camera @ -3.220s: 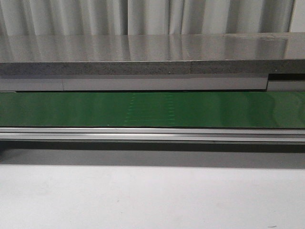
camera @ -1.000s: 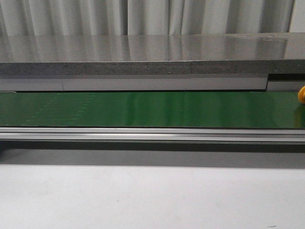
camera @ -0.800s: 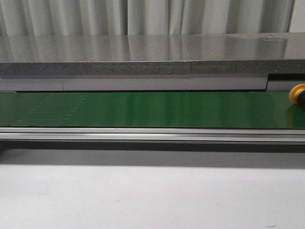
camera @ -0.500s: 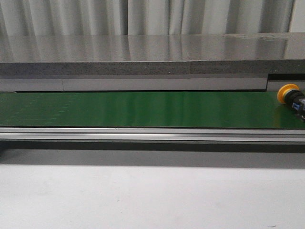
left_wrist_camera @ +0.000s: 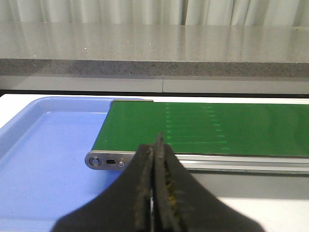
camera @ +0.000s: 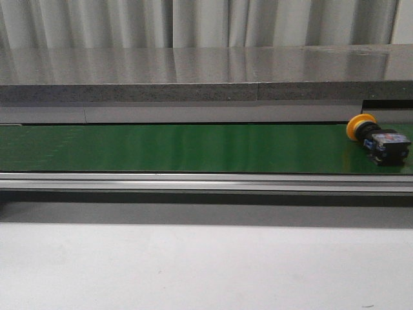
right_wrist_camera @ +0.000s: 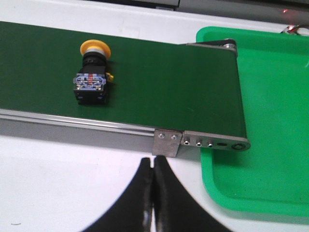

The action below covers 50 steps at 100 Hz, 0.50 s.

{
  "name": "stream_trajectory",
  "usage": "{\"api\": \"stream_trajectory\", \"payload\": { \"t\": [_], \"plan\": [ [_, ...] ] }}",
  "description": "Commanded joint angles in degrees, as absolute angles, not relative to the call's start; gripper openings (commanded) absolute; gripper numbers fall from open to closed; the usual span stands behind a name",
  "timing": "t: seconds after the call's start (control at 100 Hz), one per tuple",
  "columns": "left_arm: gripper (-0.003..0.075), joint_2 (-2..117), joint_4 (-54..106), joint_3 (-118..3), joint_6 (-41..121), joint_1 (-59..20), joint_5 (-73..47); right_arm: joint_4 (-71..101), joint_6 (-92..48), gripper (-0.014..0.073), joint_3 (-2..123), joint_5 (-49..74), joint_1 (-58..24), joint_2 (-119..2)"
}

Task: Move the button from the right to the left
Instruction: 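Hold the right gripper back while the belt carries the button toward the left arm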

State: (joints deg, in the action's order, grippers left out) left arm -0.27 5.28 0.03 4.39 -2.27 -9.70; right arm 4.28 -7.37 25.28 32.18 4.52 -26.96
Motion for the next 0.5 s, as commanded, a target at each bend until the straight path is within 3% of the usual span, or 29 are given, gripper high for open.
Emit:
{"api": "stream_trajectory", "payload": {
  "t": [0.0, 0.49],
  "plan": [
    [-0.0020, -2.1, 5.5, 2.5, 3.8, -2.3, -5.5, 3.8, -8.0, -0.0061, 24.3, 26.2, 4.5, -22.3],
    [-0.0020, -2.1, 5.5, 2.5, 3.8, -2.3, -5.5, 3.8, -7.8, -0.0061, 14.0, 21.8, 4.5, 0.2]
  ]
}}
